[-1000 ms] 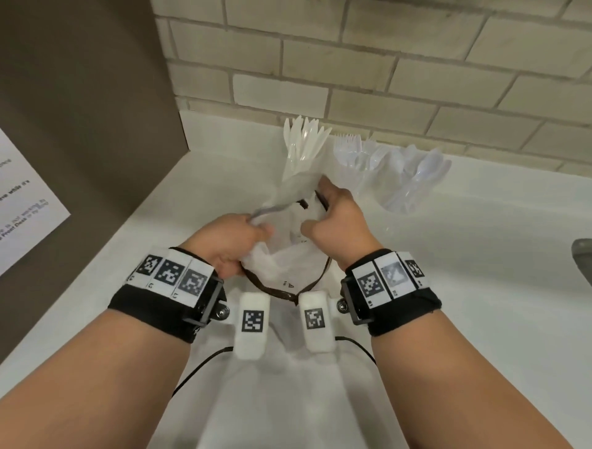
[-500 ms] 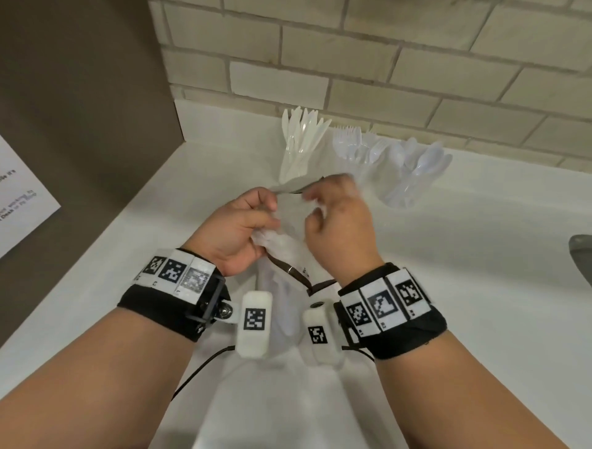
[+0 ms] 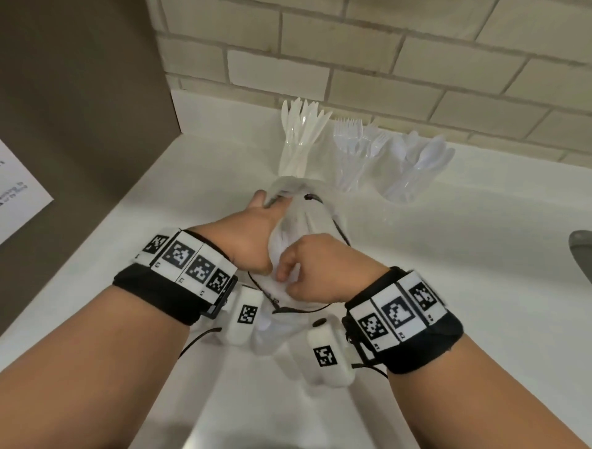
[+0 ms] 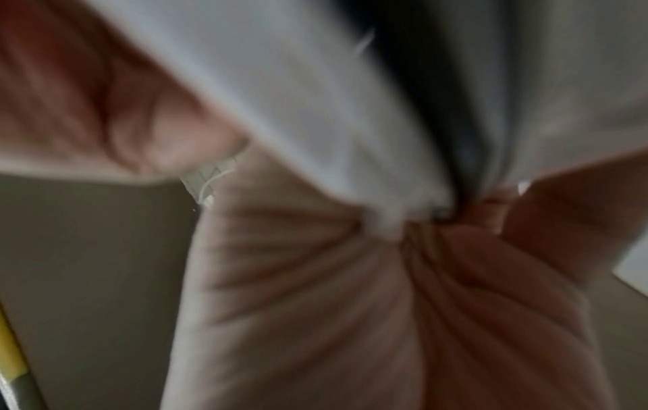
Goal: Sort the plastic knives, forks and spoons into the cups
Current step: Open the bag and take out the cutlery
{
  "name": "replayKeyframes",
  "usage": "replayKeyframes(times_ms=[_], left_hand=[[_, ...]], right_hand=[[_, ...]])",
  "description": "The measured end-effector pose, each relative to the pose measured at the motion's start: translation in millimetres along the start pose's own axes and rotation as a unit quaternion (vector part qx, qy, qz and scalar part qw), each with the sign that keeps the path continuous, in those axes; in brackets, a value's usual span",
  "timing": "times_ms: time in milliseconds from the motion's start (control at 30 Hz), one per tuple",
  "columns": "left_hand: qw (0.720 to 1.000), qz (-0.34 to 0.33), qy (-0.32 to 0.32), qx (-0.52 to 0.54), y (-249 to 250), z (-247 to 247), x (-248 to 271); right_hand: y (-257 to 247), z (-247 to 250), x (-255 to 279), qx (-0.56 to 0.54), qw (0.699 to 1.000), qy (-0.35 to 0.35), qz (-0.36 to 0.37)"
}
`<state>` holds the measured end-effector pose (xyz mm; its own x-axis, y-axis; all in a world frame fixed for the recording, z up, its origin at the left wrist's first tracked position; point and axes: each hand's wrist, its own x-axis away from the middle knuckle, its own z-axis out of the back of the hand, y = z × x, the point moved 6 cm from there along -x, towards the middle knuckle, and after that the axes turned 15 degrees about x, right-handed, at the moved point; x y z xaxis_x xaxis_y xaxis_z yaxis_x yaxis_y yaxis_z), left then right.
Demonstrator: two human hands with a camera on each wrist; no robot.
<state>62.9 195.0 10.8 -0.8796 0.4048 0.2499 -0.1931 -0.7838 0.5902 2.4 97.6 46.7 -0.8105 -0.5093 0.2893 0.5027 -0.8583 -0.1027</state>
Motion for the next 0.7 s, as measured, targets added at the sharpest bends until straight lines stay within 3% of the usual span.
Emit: replayKeyframes(times_ms=[67,133,200,300,367,400,467,567,600,700], left_hand=[[1.000,-0.025,-0.018,0.005,13,5,3],[0.999,-0.045,-0.004,0.005,25,17,11],[0.998,-0.044,0.038,-0.018,27,28,15],[0.990,0.092,0.077,-0.073,18,28,16],[0.979,0.183,0.084,-0.040,13,21,21],[0.977,0.197,0.079,-0.023,11,14,21],[0.984,0.170,0.052,-0.034,11,4,21],[0.993,0.090,0.008,-0.082,18,-1,21],[0.995,0.061,-0.004,-0.075,21,0,20],[0.999,0.024,-0.028,-0.031,18,7,23]], right_hand=[[-2,16,-1,0.076,0.991,0.107,0.013],[5,21,-5,0.162,0.977,0.138,0.000],[25,7,-9,0.176,0.980,0.062,-0.063],[44,-19,-10,0.099,0.983,-0.032,-0.153],[36,-30,-10,0.055,0.985,-0.070,-0.146],[28,-32,-10,0.048,0.987,-0.083,-0.128],[14,-18,-8,0.079,0.993,-0.035,-0.082],[9,19,-6,0.124,0.981,0.144,-0.038],[14,22,-8,0.132,0.980,0.143,-0.035],[40,-1,-12,0.151,0.981,0.024,-0.116]])
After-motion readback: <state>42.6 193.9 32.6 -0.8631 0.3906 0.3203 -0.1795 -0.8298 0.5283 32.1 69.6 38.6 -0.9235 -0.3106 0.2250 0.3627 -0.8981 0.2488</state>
